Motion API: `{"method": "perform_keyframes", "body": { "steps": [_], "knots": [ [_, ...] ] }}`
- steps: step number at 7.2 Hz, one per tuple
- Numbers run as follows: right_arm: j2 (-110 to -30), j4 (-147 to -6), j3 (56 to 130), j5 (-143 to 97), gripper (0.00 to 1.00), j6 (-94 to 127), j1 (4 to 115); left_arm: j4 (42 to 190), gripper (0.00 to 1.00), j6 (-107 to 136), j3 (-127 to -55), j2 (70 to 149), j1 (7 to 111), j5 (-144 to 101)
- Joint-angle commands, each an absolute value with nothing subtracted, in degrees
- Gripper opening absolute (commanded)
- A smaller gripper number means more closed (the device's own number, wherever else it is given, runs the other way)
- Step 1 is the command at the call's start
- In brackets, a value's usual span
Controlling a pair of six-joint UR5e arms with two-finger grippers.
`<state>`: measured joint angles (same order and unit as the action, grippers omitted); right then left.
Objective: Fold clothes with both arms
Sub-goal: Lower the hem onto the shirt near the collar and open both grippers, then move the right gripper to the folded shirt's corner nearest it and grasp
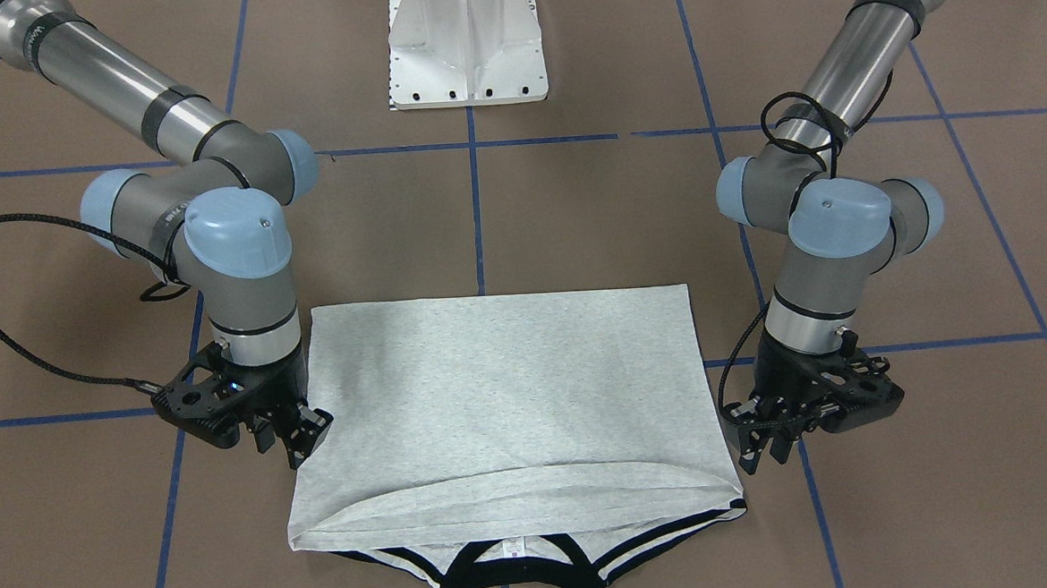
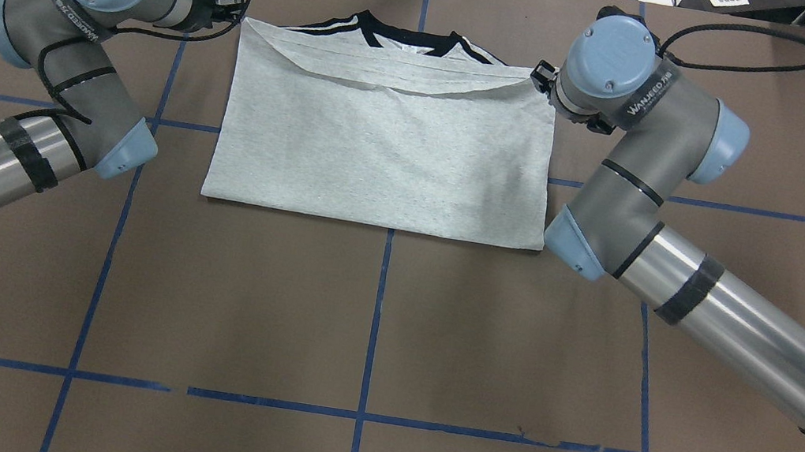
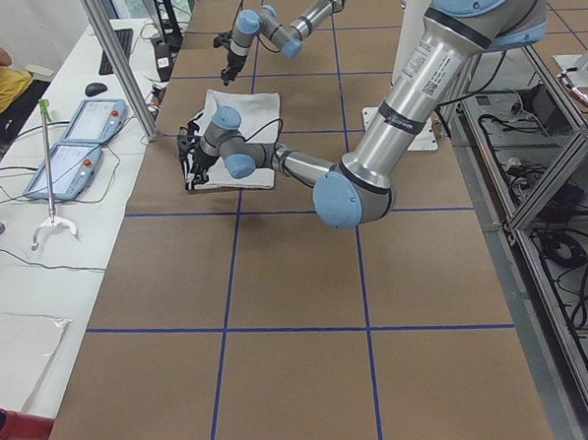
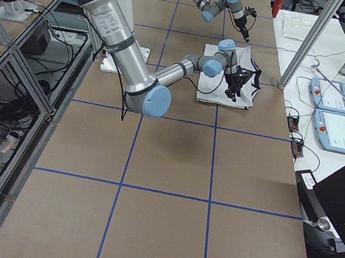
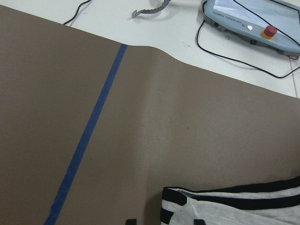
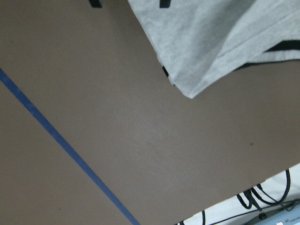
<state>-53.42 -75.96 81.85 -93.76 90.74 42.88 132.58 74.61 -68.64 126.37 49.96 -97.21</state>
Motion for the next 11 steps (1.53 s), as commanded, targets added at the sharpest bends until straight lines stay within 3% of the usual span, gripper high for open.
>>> {"method": "perform_keyframes", "body": {
  "steps": [1, 5, 11],
  "knots": [
    [-60.53, -76.20, 91.37, -94.22, 0.57, 97.44, 37.91, 135.77, 0.52, 74.62, -68.82, 125.78, 50.01, -97.38],
    [-69.16, -76.55, 101.15, -94.31, 0.63, 104.76, 31.91, 135.88, 0.54, 74.79, -68.99, 125.68, 49.92, -97.21],
    [-66.62, -75.85, 97.12, -93.69, 0.56, 109.95, 31.11, 135.70, 0.56, 74.88, -69.08, 125.60, 49.92, -97.12]
  ]
}}
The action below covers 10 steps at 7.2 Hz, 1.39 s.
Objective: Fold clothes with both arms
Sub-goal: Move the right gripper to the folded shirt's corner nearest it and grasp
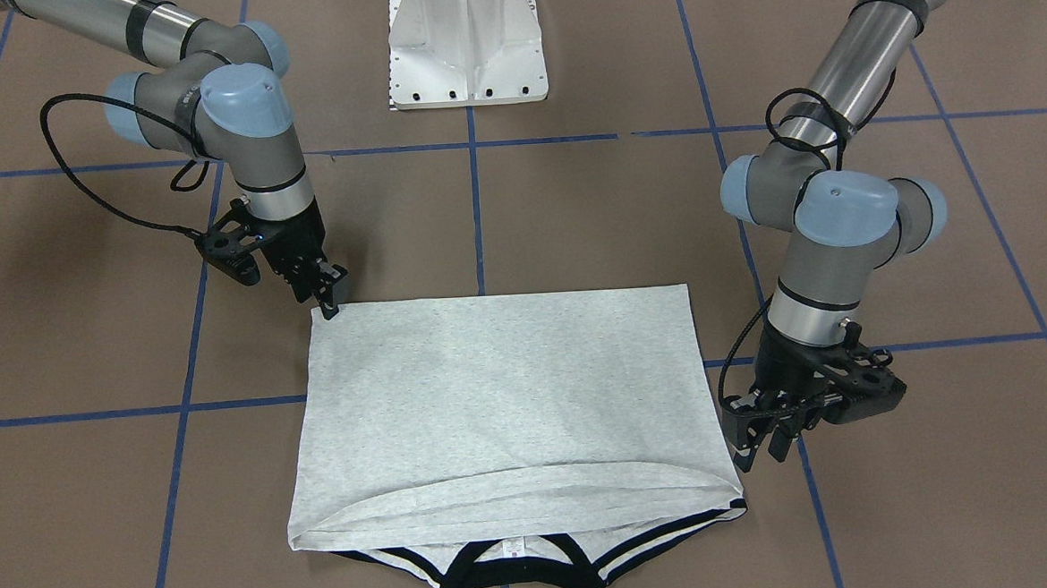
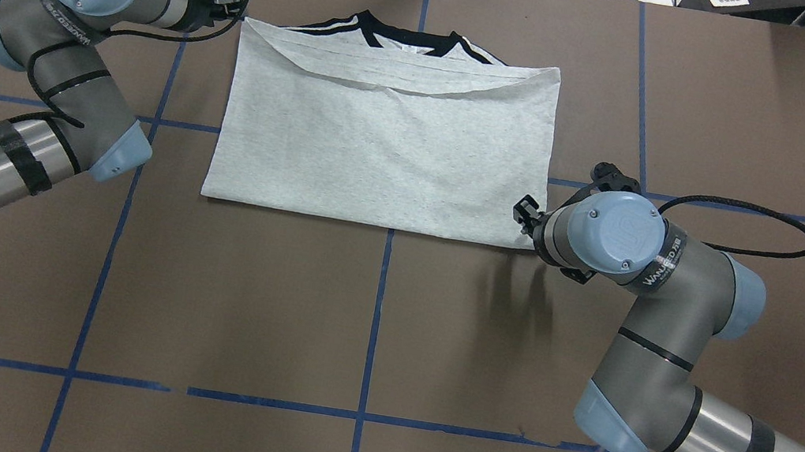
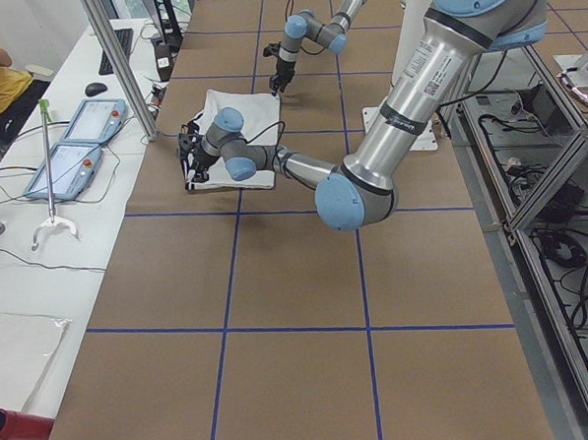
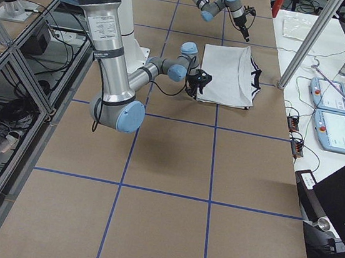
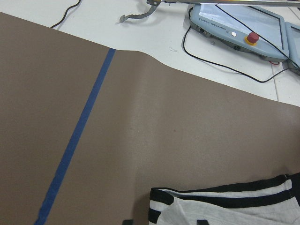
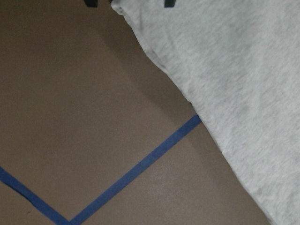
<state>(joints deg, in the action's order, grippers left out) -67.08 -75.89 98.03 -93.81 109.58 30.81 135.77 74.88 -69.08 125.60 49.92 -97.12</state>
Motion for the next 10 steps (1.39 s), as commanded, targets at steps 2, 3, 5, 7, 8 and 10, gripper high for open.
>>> {"method": "perform_keyframes", "body": {
  "steps": [2, 3, 5, 7, 8, 10],
  "knots": [
    [-65.75, -75.85, 96.33, -93.69, 0.45, 110.39, 31.11, 135.70, 0.56, 74.97, -69.26, 125.60, 49.92, -97.03],
    [-65.39, -75.85, 96.42, -93.87, 0.01, 111.35, 31.11, 135.70, 0.56, 74.97, -69.26, 125.60, 49.83, -97.03],
    [-65.65, -75.76, 97.11, -94.30, 0.00, 111.10, 31.29, 135.62, 0.56, 75.06, -69.43, 125.60, 49.83, -97.03],
    [-66.53, -76.63, 100.70, -94.39, 0.00, 111.18, 31.38, 135.53, 0.56, 75.06, -69.78, 125.68, 49.83, -97.03],
    [-66.71, -76.73, 101.33, -95.53, 0.00, 111.27, 31.46, 135.44, 0.56, 75.06, -69.79, 125.68, 49.83, -97.03],
    [-73.70, -84.15, 114.09, -98.16, 0.00, 111.79, 29.46, 134.31, 0.56, 75.32, -73.62, 125.60, 49.83, -97.55]
  ]
}}
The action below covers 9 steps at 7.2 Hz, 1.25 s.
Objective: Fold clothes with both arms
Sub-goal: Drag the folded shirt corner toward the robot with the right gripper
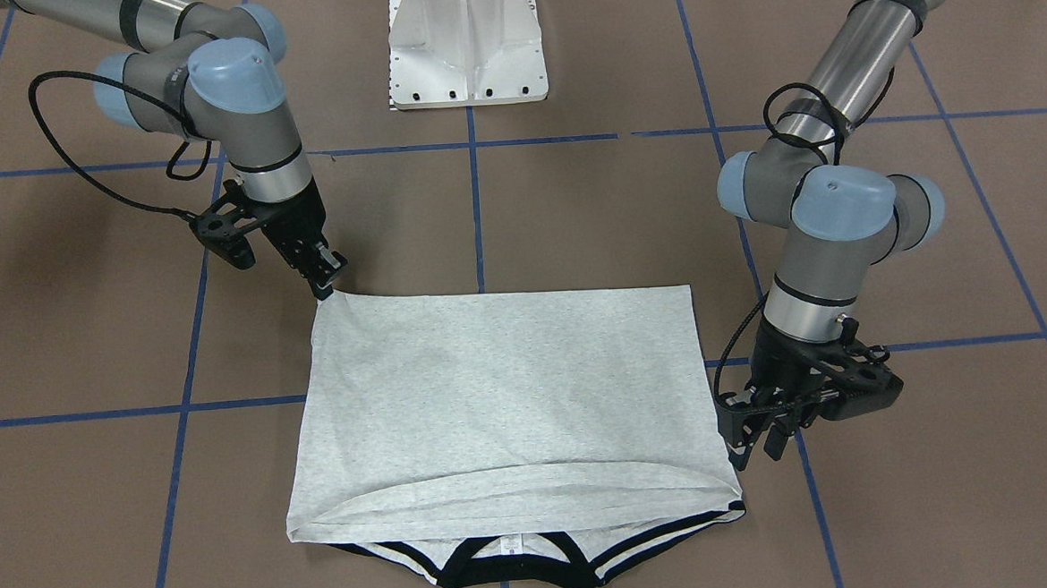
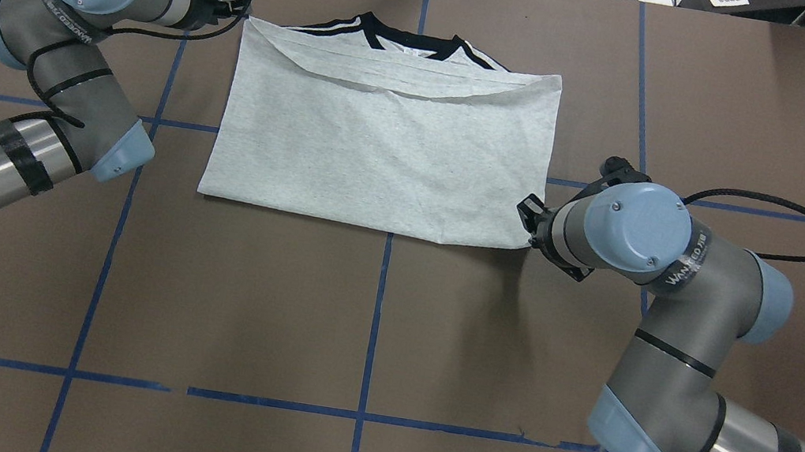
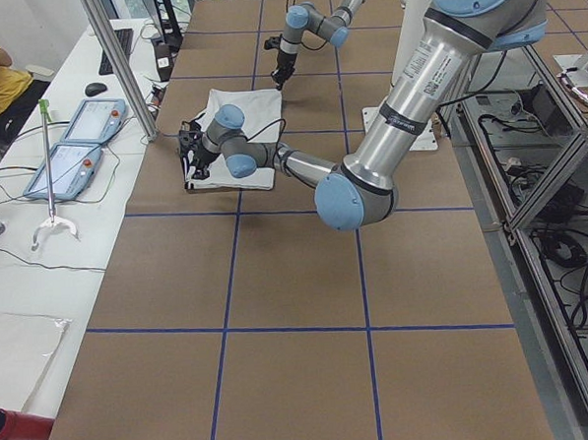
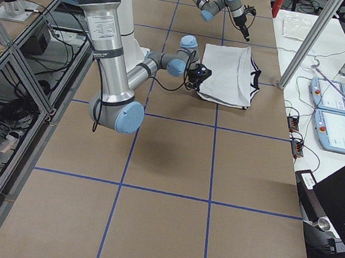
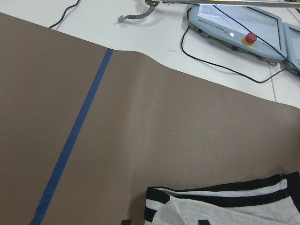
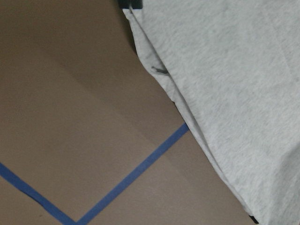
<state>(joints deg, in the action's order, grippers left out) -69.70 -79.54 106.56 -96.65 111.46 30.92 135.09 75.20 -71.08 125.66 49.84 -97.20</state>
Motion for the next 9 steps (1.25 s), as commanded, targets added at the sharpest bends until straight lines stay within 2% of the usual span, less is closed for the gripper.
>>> {"method": "perform_keyframes", "body": {
  "steps": [1, 3, 5, 6, 7, 9],
  "knots": [
    [-77.05, -88.64, 121.57, -98.78, 0.00, 113.97, 25.62, 129.60, 0.56, 76.19, -79.39, 124.38, 48.79, -97.73],
    [-83.21, -98.14, 133.63, -106.64, 0.00, 114.26, 17.18, 120.62, 0.56, 82.49, -92.04, 121.31, 47.64, -105.51],
    [-85.24, -98.17, 135.96, -116.00, 0.00, 114.61, 10.59, 117.35, 0.57, 87.08, -101.82, 117.00, 45.28, -109.06],
    [-85.86, -98.17, 136.58, -115.75, 0.02, 114.61, 7.33, 114.55, 0.59, 87.80, -103.52, 116.98, 44.05, -109.16],
    [-85.70, -98.17, 136.67, -113.14, 0.99, 114.70, 7.30, 114.00, 0.61, 89.02, -104.49, 116.90, 43.16, -109.16],
    [-85.17, -98.17, 136.23, -109.78, 1.00, 114.61, 14.63, 113.82, 0.64, 100.58, -107.56, 113.39, 36.34, -108.73]
  ]
}}
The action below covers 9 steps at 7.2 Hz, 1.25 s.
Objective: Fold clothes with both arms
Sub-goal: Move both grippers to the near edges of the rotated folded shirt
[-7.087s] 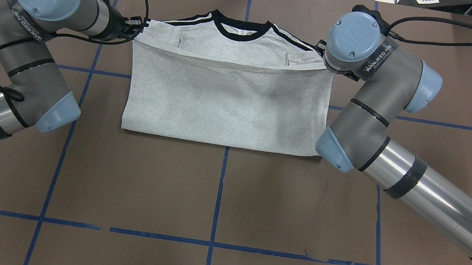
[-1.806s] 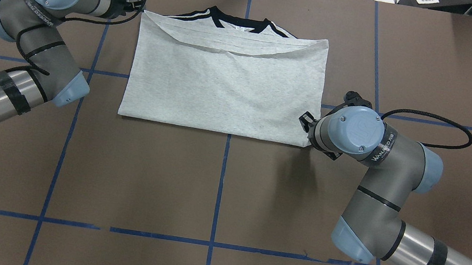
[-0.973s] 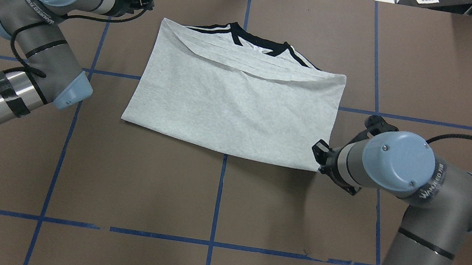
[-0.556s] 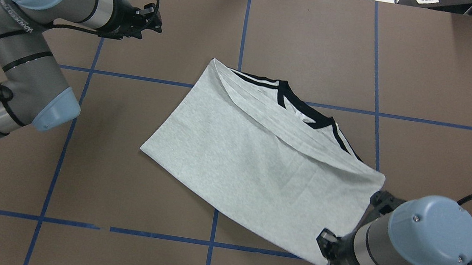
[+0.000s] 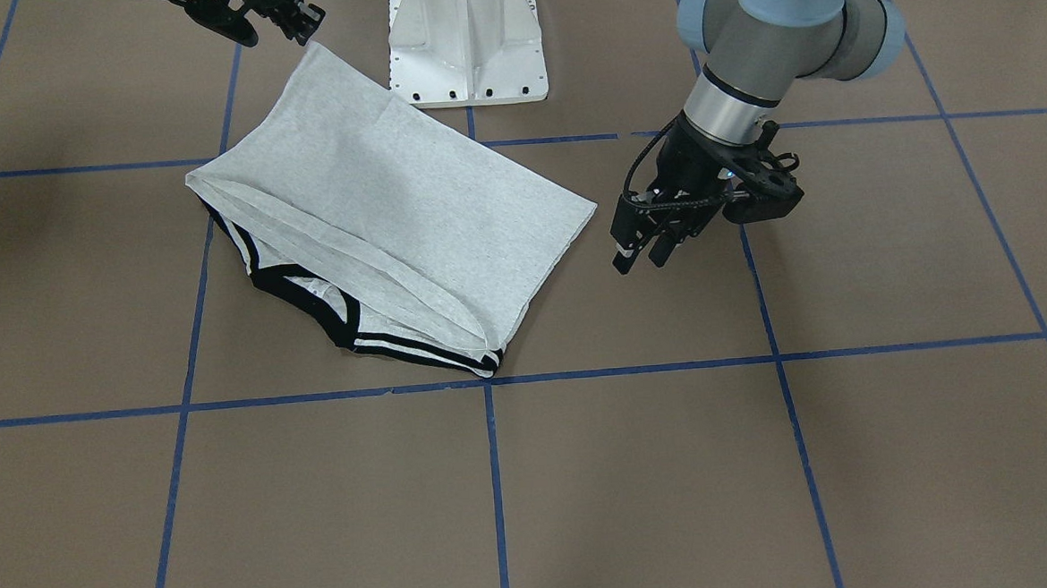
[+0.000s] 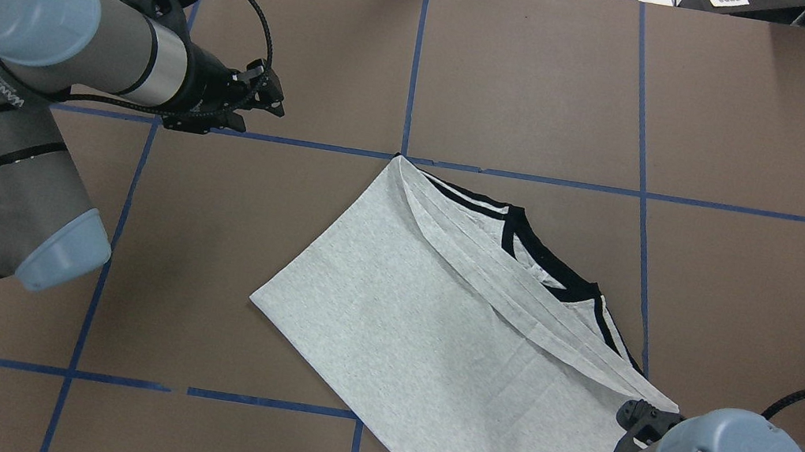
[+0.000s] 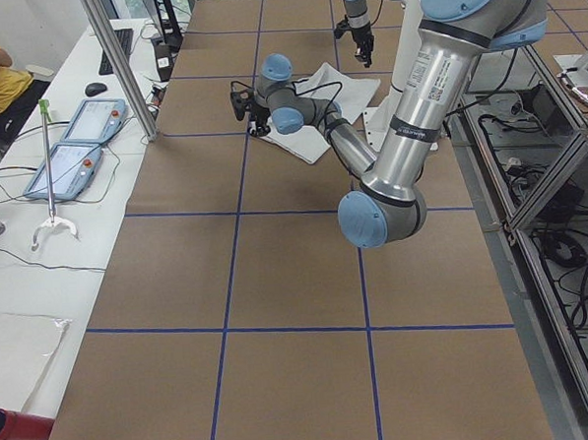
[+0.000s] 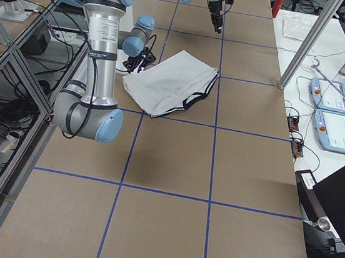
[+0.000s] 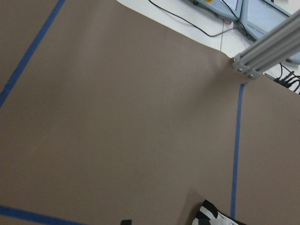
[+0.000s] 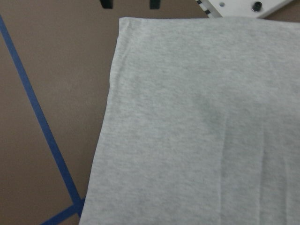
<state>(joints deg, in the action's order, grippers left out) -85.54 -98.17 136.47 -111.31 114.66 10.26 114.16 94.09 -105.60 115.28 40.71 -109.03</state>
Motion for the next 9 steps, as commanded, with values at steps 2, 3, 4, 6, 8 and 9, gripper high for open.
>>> {"method": "perform_keyframes", "body": {
  "steps": [2, 3, 4, 6, 8, 9],
  "knots": [
    [-75.39, -98.26, 129.42, -103.85, 1.00, 114.08, 23.77, 110.77, 0.66, 106.34, -107.40, 111.72, 30.61, -108.11],
    [-71.06, -98.26, 125.55, -95.53, 1.00, 114.00, 24.25, 110.48, 0.66, 107.39, -107.32, 110.32, 28.50, -104.89],
    [-69.36, -97.91, 123.42, -89.62, 1.00, 113.73, 24.17, 110.48, 0.66, 108.62, -106.62, 110.30, 26.21, -104.16],
    [-68.91, -97.65, 122.26, -89.12, 1.00, 113.64, 24.34, 110.48, 0.66, 110.65, -105.65, 110.65, 22.17, -103.80],
    [-68.82, -97.47, 122.17, -89.03, 1.00, 113.56, 24.35, 110.65, 0.65, 110.65, -103.71, 110.83, 21.97, -102.57],
    [-68.82, -97.38, 121.91, -89.03, 1.00, 112.86, 24.61, 110.65, 0.64, 110.48, -103.54, 110.92, 21.97, -102.57]
  ]
}}
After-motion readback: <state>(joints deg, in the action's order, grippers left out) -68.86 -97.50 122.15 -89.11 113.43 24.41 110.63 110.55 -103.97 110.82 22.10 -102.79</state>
